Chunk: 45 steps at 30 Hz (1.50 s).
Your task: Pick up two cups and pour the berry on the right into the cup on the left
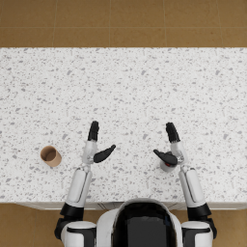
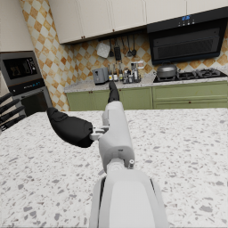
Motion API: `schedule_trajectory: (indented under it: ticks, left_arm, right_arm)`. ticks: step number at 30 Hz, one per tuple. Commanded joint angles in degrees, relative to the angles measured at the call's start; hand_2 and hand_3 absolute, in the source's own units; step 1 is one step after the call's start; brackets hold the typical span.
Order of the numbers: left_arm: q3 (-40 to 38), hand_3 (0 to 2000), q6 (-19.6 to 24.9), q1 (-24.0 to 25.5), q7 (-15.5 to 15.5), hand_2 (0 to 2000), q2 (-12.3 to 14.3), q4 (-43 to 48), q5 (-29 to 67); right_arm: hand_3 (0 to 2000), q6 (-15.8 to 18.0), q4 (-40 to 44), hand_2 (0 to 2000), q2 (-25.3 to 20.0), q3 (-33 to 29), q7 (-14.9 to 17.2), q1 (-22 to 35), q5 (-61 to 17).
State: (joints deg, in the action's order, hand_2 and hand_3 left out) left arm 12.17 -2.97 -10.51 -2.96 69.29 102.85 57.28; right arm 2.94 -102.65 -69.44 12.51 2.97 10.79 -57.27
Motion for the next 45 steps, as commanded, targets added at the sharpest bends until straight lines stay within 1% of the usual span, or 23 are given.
schedule_trajectory:
  ticks: [1, 2, 4, 7, 10, 13, 16, 19, 20, 22, 25, 26, 29, 34, 41, 45]
  left_arm:
    - [-3.28, 0, 0.84, 3.62, 0.84, 0, -1.52, 3.60, 0.00]
    - [-3.98, 0, 1.44, 4.46, 1.44, 0, -1.68, 3.76, 0.00]
    - [-5.96, 0, 2.19, 5.76, 2.18, 0, -1.77, 5.17, 0.00]
    - [-9.94, 0, 2.68, 8.97, 2.67, 0, -2.07, 8.07, 5.35]
    - [-16.01, 0, 2.86, 12.06, 2.86, 0, -1.55, 10.07, 10.75]
    - [-22.89, 0, 2.93, 15.02, 2.92, 0, 1.05, 11.35, 14.78]
    - [-28.79, 0, 2.96, 16.44, 2.95, 0, 3.12, 11.04, 16.26]
    - [-34.22, 0, 2.96, 18.03, 2.96, 0, 5.49, 10.45, 16.80]
    - [-35.16, 0, 2.97, 18.76, 2.96, 0, 5.51, 9.58, 16.89]
    - [-37.36, 0, 2.97, 19.72, 2.96, 0, 6.52, 8.57, 16.99]
    - [-39.59, 0, 2.97, 21.28, 2.96, 0, 8.16, 7.96, 17.06]
    - [-39.98, 0, 2.97, 21.78, 2.96, 0, 8.67, 7.59, 18.83]
    - [-41.48, 0, 2.97, 22.15, 2.96, 0, 9.27, 5.92, 21.75]
    - [-42.91, 0, 2.97, 23.61, 2.96, 0, 10.92, 2.94, 23.12]
    - [-42.84, 0, 2.97, 24.14, 2.96, 0, 11.90, -0.64, 23.41]
    - [-42.15, 0, 2.97, 23.44, 2.96, 0, 11.66, -2.24, 23.43]
  right_arm:
    - [0, -0.83, -4.56, 0, 1.62, 0.39, -0.84, -3.06, 0.00]
    - [0, -1.43, -5.64, 0, 2.19, 0.18, -1.45, -4.31, 0.00]
    - [0, -2.16, -7.82, 0, 2.97, -2.38, -2.19, -6.58, -0.01]
    - [0, -2.65, -10.82, 0, 4.44, -4.42, -2.68, -10.53, -5.36]
    - [0, -2.83, -12.76, 0, 5.34, -6.58, -2.87, -13.69, -10.76]
    - [0, -2.90, -14.69, 0, 6.22, -8.62, -2.93, -17.23, -14.80]
    - [0, -2.92, -15.62, 0, 6.90, -10.97, -2.96, -21.13, -16.29]
    - [0, -2.93, -17.18, 0, 6.81, -15.00, -2.97, -25.51, -16.84]
    - [0, -2.93, -17.15, 0, 6.63, -15.64, -2.97, -26.36, -16.93]
    - [0, -2.93, -16.58, 0, 6.31, -16.63, -2.97, -28.24, -17.04]
    - [0, -2.94, -15.70, 0, 5.91, -16.05, -2.97, -28.88, -17.11]
    - [0, -2.94, -14.62, 0, 5.81, -14.96, -2.97, -28.45, -17.12]
    - [0, -2.94, -13.05, 0, 5.42, -13.53, -2.97, -28.07, -17.14]
    - [0, -2.94, -10.79, 0, 4.55, -11.58, -2.97, -26.74, -17.15]
    - [0, -2.94, -5.80, 0, 3.53, -9.72, -2.97, -26.17, -17.14]
    - [0, -2.94, -1.31, 0, 2.66, -8.19, -2.97, -24.94, -17.14]
